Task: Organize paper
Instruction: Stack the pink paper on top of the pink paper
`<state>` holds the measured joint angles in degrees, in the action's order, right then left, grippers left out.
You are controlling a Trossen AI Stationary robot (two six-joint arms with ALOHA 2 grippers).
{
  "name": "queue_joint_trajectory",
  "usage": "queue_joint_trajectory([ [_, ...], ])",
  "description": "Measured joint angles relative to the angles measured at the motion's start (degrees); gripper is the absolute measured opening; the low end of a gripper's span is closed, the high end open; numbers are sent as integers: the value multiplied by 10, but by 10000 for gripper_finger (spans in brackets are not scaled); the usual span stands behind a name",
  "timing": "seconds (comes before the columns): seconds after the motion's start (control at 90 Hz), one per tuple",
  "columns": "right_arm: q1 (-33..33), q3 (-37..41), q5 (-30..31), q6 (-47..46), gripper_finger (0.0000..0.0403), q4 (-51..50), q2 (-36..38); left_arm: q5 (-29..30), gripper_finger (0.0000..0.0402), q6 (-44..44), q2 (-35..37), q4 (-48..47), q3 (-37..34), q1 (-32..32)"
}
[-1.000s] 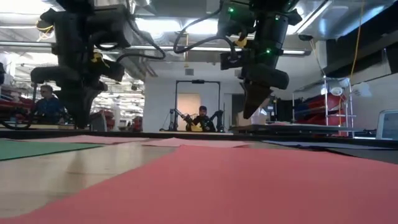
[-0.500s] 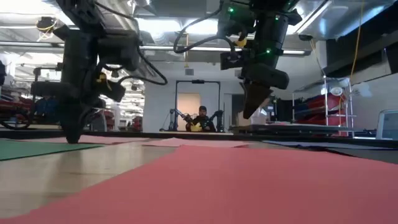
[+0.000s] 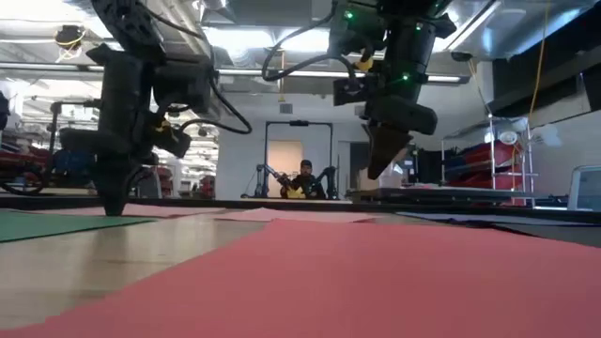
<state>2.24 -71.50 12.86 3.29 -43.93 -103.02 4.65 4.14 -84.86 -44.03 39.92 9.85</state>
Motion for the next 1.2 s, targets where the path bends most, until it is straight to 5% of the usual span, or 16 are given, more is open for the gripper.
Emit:
queue_joint_trajectory([
  [0.678, -5, 0, 0, 0, 0, -1, 11, 24, 0, 49, -1, -10, 19, -48],
  [1.033, -94, 39, -2, 12, 2, 33, 17, 48, 0, 78, 0, -7, 42, -101],
  [1.2, -153, 82, 61, 2, 35, 57, 17, 49, 0, 79, 0, 27, 42, -111],
])
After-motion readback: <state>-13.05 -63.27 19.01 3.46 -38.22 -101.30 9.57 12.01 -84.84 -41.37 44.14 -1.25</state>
